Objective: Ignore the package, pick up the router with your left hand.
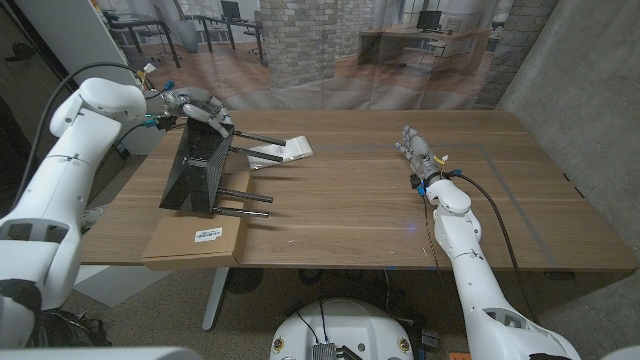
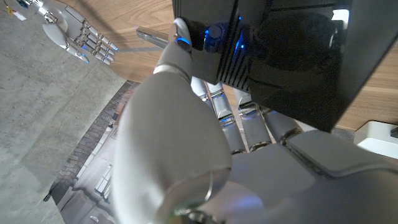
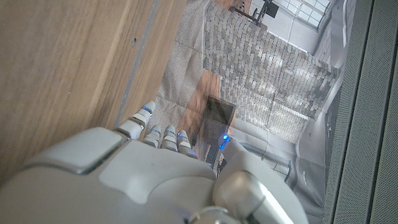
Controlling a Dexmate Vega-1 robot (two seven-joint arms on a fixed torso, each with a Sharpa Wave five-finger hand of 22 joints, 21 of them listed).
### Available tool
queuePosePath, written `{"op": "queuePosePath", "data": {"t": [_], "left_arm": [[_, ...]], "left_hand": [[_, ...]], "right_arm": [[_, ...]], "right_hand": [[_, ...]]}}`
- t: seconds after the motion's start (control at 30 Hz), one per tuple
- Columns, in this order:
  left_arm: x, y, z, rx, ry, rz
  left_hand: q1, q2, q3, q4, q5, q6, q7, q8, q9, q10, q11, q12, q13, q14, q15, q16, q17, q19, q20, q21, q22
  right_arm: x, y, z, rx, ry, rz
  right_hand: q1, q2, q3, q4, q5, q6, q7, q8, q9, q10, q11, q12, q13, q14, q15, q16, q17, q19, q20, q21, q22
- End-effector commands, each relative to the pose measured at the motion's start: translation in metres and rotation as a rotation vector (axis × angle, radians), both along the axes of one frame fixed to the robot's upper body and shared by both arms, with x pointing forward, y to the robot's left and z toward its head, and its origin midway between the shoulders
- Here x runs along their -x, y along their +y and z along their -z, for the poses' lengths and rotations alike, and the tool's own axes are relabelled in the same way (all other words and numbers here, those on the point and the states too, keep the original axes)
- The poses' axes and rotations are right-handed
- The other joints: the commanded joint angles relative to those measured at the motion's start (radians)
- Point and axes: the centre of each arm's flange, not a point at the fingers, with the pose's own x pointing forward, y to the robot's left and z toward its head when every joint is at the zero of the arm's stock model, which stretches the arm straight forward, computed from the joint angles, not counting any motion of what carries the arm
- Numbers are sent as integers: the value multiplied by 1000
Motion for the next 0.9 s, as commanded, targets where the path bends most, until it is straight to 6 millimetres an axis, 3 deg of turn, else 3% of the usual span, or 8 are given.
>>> {"op": "queuePosePath", "data": {"t": [0.03,0.9], "left_arm": [[7,-5,-7,56,-41,57],[23,-14,-18,175,-110,166]], "left_hand": [[146,150,40,18,23,29,30,4,193,37,-21,-5,7,181,-274,-5,3,-5,-21,9,-2],[144,144,54,19,29,25,35,12,170,48,-18,-30,27,186,-273,-21,15,-16,-19,36,-16]], "right_arm": [[2,-2,1,-6,-6,2],[7,-6,4,-16,-17,4]], "right_hand": [[3,39,2,-5,8,3,6,7,5,4,8,7,5,-3,4,2,3,9,-12,4,2],[4,40,1,-7,8,2,6,7,5,4,8,7,5,-4,4,2,3,10,-13,4,2]]}}
